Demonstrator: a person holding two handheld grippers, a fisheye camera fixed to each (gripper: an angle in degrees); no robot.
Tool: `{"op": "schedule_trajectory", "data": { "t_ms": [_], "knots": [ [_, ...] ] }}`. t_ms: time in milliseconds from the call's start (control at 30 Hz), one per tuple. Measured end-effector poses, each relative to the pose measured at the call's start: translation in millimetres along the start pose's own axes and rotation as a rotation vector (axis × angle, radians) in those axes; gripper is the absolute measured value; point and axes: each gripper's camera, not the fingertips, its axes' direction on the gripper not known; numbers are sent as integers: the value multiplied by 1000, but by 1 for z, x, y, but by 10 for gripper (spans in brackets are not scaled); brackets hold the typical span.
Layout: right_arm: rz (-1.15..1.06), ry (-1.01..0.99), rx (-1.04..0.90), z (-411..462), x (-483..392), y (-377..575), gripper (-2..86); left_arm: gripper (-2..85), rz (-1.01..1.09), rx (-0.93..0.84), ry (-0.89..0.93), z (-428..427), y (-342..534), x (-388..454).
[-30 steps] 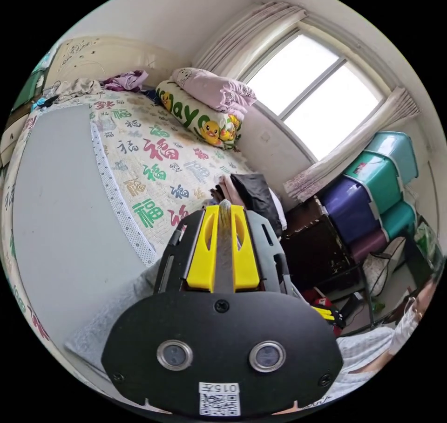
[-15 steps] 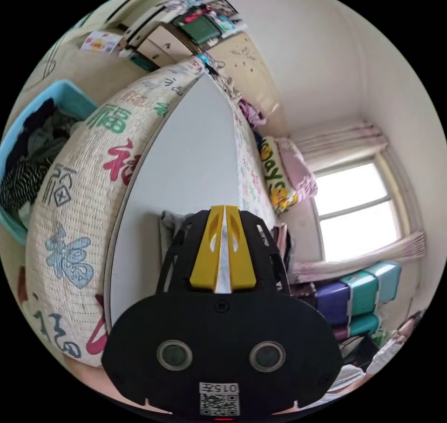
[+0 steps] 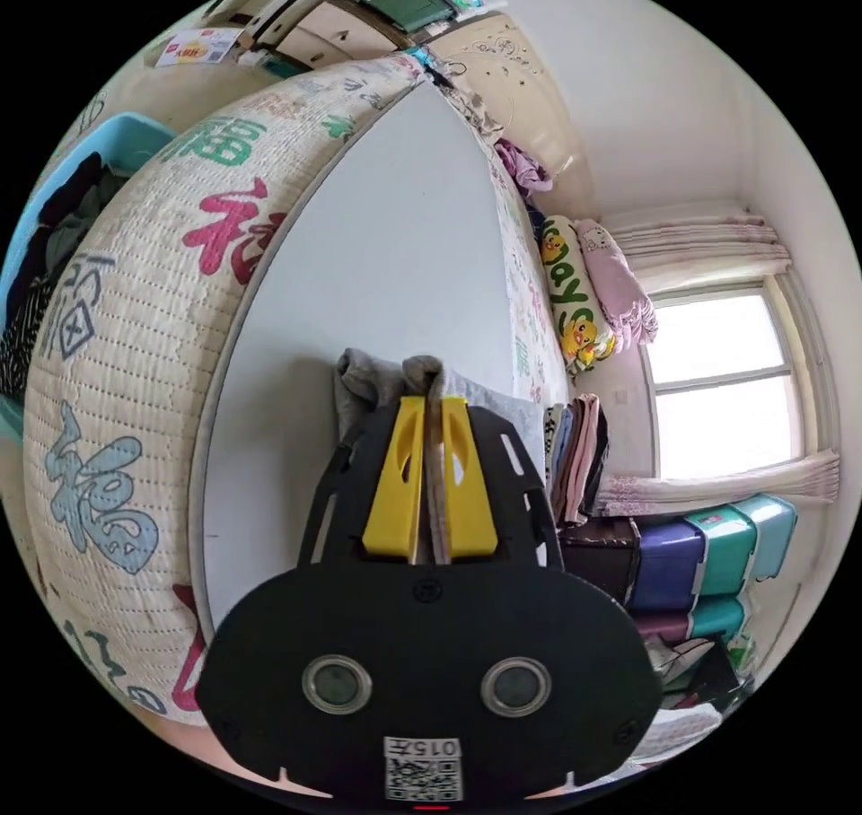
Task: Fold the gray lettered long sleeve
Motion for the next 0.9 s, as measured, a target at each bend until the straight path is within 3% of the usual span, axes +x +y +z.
{"op": "schedule_trajectory", "data": {
  "t_ms": [200, 300, 367, 600, 733, 900],
  "knots": [
    [-83, -31, -48, 7, -19, -39, 20, 2, 85, 98, -41, -44, 12, -6],
    [-122, -9, -151, 44, -25, -58, 21, 2, 83, 50, -159, -43, 15, -22],
    [-137, 70, -247, 76, -27, -67, 22, 3, 67, 52, -140, -42, 20, -33],
    [-150, 157, -268, 98, -27, -79, 33, 19, 140, 21, -235, -41, 26, -26],
    [-97, 94, -233, 82, -23, -75, 64, 47, 124, 9, -287, -48, 30, -23],
    [-41, -63, -181, 33, -15, -37, 69, 36, 119, 69, -217, -88, 67, -18]
  ]
}}
